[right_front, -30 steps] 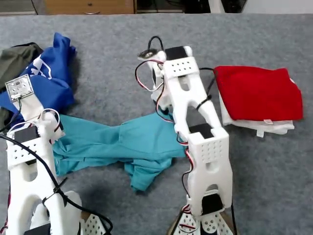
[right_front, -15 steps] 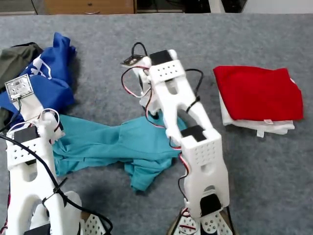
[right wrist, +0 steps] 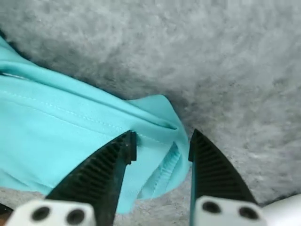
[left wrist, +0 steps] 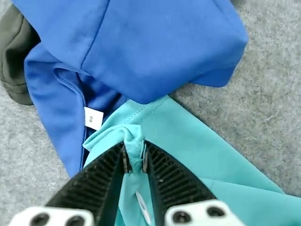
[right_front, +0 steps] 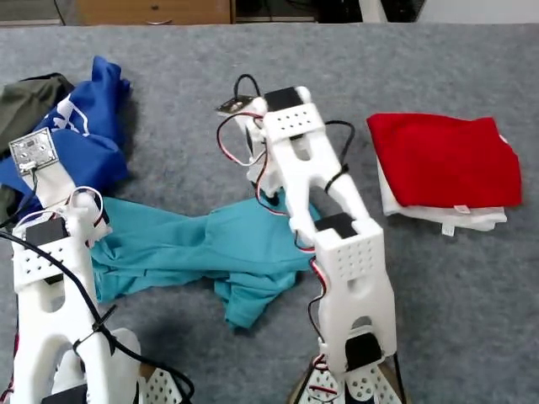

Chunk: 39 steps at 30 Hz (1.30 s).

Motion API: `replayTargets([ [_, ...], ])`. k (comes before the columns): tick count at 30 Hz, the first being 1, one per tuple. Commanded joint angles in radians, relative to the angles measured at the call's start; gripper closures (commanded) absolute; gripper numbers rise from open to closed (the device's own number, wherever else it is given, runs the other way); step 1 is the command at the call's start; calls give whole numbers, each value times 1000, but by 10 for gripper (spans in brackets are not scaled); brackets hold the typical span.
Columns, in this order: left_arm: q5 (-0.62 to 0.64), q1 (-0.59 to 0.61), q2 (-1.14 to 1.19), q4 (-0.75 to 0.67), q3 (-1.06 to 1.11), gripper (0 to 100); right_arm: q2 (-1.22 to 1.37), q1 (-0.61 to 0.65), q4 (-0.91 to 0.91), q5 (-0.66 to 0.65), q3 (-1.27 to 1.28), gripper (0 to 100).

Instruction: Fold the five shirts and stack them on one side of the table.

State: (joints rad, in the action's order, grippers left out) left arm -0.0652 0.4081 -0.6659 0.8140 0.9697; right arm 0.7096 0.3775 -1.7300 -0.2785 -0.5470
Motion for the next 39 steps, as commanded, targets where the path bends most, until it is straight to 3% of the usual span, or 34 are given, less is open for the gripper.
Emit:
replayTargets([
  [1,3,-8,-8,-17,-3,981,-12,-15,-26,-11,-15,807],
  [15,3,-8,-8,-17,-3,981,-12,48,-35,-3,33,814],
  [23,3,-6,-8,-17,-5,981,-13,54,-29,-2,42,970],
  [39,3,-8,-8,-17,-3,981,-76,4,-31,-9,1,962],
])
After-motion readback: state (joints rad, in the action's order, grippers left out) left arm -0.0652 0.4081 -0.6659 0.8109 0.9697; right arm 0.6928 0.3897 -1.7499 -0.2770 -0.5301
